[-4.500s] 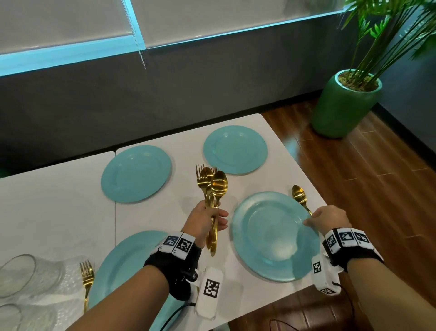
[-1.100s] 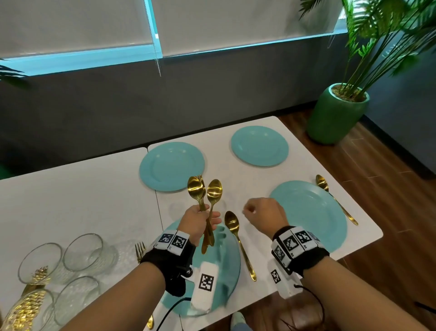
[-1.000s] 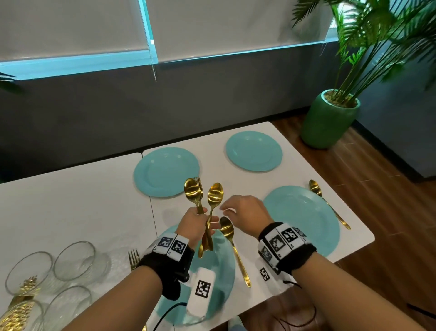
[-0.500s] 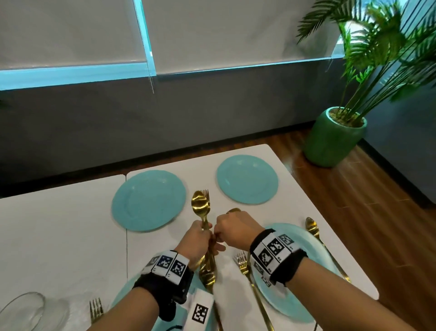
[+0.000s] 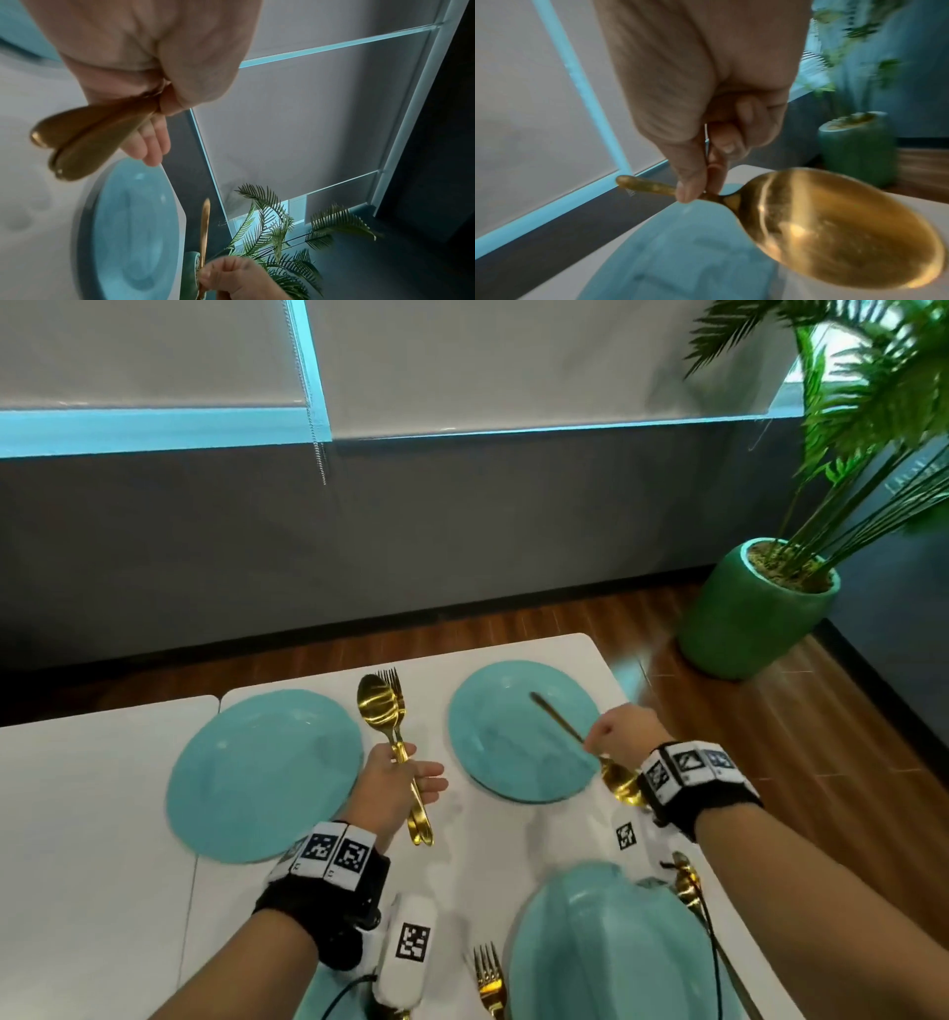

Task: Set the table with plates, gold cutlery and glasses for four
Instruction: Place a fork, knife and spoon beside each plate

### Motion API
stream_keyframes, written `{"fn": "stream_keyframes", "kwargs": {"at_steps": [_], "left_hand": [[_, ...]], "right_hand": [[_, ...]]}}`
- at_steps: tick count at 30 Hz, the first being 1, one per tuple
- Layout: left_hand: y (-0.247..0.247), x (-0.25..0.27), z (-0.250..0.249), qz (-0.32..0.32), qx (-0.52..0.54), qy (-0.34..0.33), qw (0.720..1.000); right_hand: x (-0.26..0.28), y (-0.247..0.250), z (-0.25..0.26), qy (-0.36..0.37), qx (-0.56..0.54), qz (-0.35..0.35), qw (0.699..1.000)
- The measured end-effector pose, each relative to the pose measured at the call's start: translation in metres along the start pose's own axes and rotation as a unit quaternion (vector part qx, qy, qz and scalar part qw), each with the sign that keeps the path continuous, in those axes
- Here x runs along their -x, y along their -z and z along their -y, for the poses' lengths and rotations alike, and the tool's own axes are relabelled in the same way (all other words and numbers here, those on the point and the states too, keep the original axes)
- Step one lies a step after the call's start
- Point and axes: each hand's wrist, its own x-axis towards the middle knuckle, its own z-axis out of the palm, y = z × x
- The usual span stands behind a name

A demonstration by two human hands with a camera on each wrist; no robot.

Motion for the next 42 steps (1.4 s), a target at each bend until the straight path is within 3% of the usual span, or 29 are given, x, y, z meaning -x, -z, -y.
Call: {"fn": "stream_keyframes", "kwargs": {"at_steps": [5, 14, 19, 30, 35, 42], "left_hand": [[-0.010, -0.019, -0.002, 0.009, 0.017, 0.001, 1.000], [-0.015, -0.037, 0.004, 0.023, -0.024, -0.026, 0.999], [-0.018, -0.039, 0.002, 0.033, -0.007, -0.020, 0.999], [-0.017, -0.046, 0.003, 0.019, -0.029, -0.021, 0.999], [-0.019, -0.046, -0.001, 0.027, -0.028, -0.027, 0.999], [-0.017, -0.047, 0.002, 0.019, -0.037, -0.026, 0.999]], "right_hand": [[-0.053, -0.008, -0.040, -0.202, -0.022, 0.018, 0.979], [-0.104, -0.025, -0.049, -0.283, -0.103, 0.014, 0.953], [-0.121, -0.028, -0.045, -0.295, -0.177, -0.013, 0.939], [-0.117, -0.014, -0.036, -0.265, -0.134, -0.059, 0.953], [-0.111, -0.013, -0.020, -0.210, -0.104, -0.031, 0.972], [-0.111, -0.014, -0.009, -0.219, -0.093, -0.045, 0.970]]}}
